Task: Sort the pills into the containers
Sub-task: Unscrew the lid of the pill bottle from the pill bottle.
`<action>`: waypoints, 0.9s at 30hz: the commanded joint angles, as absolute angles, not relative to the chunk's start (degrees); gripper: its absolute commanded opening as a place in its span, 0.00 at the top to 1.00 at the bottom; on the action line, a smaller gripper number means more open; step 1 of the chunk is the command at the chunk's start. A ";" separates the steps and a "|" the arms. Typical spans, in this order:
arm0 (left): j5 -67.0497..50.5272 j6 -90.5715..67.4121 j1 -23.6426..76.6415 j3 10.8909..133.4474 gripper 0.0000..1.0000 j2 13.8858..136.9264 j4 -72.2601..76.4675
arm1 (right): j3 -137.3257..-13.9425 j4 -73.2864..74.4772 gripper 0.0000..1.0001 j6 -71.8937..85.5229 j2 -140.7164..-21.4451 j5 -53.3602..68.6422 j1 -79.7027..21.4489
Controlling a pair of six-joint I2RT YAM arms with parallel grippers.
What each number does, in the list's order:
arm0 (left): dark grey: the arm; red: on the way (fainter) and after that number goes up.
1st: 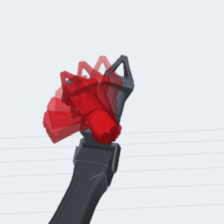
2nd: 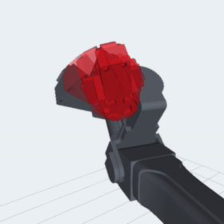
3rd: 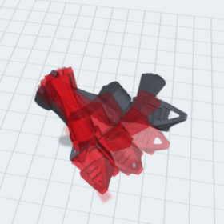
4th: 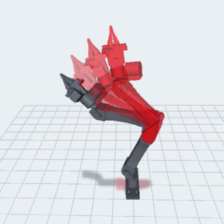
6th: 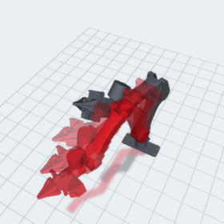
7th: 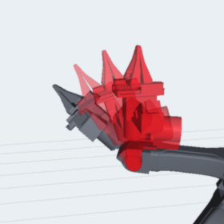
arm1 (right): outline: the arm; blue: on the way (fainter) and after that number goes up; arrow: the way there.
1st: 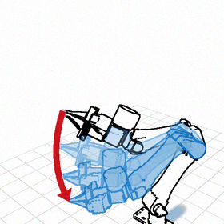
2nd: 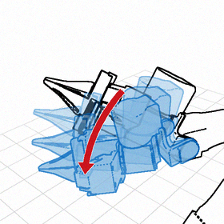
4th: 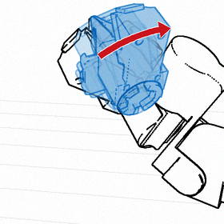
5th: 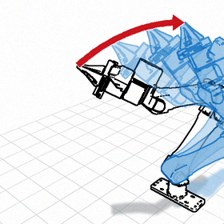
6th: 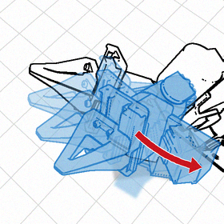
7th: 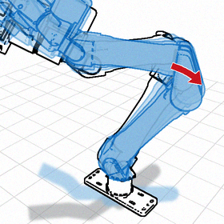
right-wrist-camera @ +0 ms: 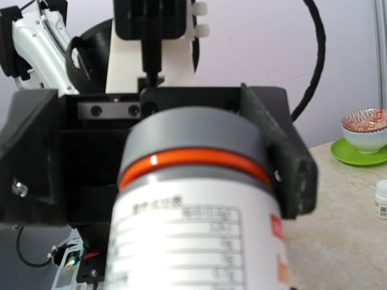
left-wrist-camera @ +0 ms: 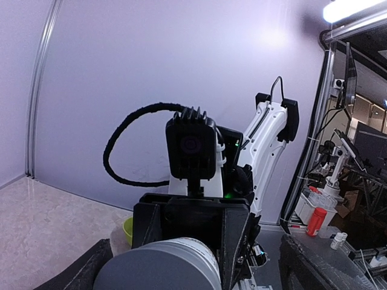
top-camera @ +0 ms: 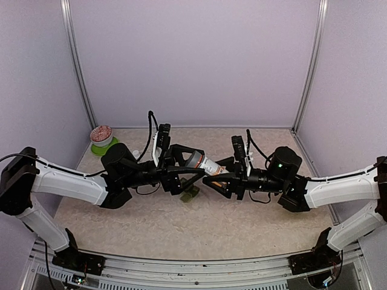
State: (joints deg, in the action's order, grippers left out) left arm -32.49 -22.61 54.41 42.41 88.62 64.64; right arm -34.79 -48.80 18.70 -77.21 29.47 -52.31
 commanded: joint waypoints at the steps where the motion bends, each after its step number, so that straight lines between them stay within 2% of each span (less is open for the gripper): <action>1: -32.59 -22.04 54.43 41.22 0.11 87.81 64.79 | -34.38 -49.96 0.89 17.95 -75.41 26.65 -50.98; 6: -31.80 -23.16 54.15 41.31 0.23 88.10 64.86 | -34.00 -50.43 0.89 17.94 -75.10 26.92 -50.86; 8: -31.94 -23.53 54.14 41.31 0.23 88.28 65.03 | -33.73 -50.74 0.88 17.94 -74.70 26.85 -50.83; 15: -32.80 -23.66 54.18 41.13 0.14 88.62 65.74 | -33.77 -51.33 0.88 17.64 -74.19 28.44 -50.62; 20: -32.12 -22.70 54.14 41.63 0.02 88.27 65.03 | -33.93 -53.35 0.89 17.67 -75.58 33.85 -50.62; 27: -30.54 -21.36 53.56 41.58 0.01 86.43 63.40 | -35.01 -55.04 0.89 19.06 -77.62 40.14 -50.66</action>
